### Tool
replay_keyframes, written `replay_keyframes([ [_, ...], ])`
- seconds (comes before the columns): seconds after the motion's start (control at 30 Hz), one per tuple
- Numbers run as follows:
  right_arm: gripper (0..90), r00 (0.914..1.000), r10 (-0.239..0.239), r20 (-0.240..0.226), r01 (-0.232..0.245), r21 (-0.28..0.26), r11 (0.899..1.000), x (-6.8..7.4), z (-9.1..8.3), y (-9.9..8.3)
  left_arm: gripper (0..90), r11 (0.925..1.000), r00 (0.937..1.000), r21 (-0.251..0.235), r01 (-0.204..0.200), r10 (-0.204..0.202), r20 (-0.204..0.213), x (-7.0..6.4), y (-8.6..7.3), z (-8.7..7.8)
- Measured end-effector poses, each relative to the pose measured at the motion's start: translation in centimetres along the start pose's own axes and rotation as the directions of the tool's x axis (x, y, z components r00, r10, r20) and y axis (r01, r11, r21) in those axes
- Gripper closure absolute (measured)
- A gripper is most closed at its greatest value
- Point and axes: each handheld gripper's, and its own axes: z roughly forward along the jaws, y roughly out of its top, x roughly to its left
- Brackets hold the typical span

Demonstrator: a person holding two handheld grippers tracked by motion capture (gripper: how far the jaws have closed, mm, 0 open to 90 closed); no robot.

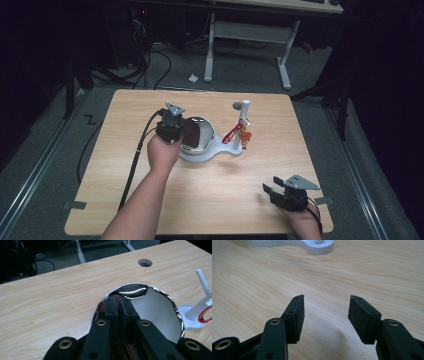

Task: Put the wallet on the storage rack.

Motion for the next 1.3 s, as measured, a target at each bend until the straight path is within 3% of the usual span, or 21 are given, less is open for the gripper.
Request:
replay_keyframes([
  [0.03, 47.1, 1.0000, -0.001, -0.001, 0.001, -0.002, 1.000, 0.0, 0.0, 0.0, 87.0, 1.0000, 1.0000, -0.009, 0.000, 0.000, 0.000, -0.1, 0.0, 0.0],
  [0.23, 47.0, 1.0000, 0.000, -0.007, 0.000, 0.003, 1.000, 0.0, 0.1, 0.0, 76.8, 0.9999, 0.9996, -0.014, -0.003, 0.003, 0.027, 0.0, 0.0, -0.3],
  [0.37, 46.9, 1.0000, -0.004, -0.009, 0.004, 0.009, 1.000, 0.1, 0.2, -0.1, 68.2, 0.9992, 0.9978, -0.033, 0.023, -0.021, 0.063, 0.5, -0.2, -0.5],
  [0.73, 47.0, 1.0000, -0.005, -0.005, 0.005, 0.008, 1.000, 0.2, 0.1, 0.0, 47.5, 0.9968, 0.9970, -0.077, 0.020, -0.014, 0.077, 1.3, -0.9, -2.1],
  [0.8, 47.0, 1.0000, -0.007, -0.005, 0.007, 0.007, 1.000, 0.2, 0.1, 0.0, 45.0, 0.9964, 0.9960, -0.079, 0.032, -0.025, 0.086, 1.5, -1.1, -2.4],
  [1.03, 46.9, 1.0000, -0.006, -0.004, 0.006, 0.012, 1.000, 0.2, 0.2, -0.1, 38.3, 0.9970, 0.9943, -0.076, 0.012, -0.004, 0.106, 2.0, -1.9, -3.3],
  [1.3, 46.8, 0.9999, -0.013, 0.001, 0.013, 0.018, 1.000, 0.2, 0.4, -0.1, 33.9, 0.9934, 0.9897, -0.115, 0.005, 0.011, 0.143, 2.7, -3.1, -5.0],
])
